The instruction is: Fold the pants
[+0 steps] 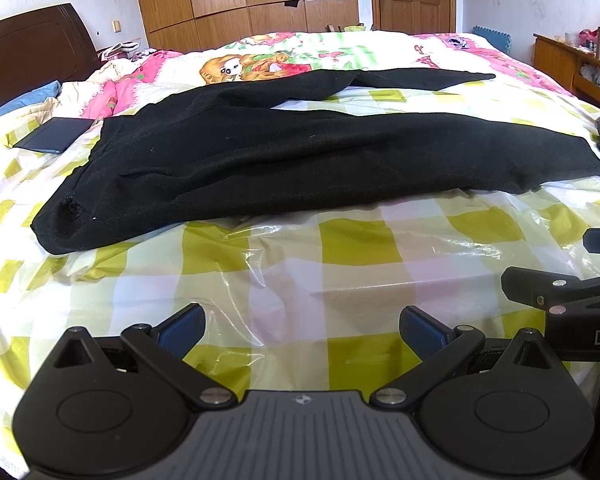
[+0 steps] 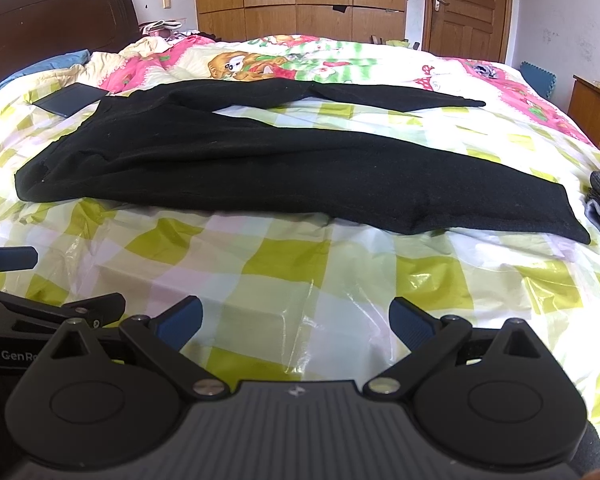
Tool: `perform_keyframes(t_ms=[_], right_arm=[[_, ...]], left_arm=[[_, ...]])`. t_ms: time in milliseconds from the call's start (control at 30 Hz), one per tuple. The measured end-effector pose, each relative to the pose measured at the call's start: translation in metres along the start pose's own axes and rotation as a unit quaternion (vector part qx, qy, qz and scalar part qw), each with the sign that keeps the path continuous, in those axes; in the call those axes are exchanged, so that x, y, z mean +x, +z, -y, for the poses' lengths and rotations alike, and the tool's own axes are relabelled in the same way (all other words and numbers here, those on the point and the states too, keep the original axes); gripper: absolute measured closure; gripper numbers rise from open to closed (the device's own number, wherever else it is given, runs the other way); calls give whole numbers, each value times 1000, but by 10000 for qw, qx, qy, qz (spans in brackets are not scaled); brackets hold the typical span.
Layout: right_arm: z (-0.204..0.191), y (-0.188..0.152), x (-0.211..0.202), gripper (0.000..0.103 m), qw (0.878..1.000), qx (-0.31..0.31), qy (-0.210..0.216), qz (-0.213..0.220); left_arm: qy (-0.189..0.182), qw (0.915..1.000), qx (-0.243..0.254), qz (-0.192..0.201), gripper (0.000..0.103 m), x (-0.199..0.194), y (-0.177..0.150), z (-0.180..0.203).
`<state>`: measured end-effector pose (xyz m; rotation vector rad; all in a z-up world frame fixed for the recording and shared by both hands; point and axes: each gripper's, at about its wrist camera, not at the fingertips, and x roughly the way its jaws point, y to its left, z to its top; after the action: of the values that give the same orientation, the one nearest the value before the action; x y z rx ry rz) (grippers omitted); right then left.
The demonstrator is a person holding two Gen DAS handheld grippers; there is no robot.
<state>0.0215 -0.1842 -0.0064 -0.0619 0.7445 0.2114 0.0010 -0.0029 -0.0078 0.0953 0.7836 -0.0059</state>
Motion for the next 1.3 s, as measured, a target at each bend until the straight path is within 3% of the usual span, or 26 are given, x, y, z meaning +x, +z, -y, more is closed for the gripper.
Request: perform_keyframes(t_ms=[1300], right_arm=[[-1, -1, 1, 4, 10000, -5, -5, -26]], left_arm=[[35, 10000, 49, 15, 0, 1, -1, 0]])
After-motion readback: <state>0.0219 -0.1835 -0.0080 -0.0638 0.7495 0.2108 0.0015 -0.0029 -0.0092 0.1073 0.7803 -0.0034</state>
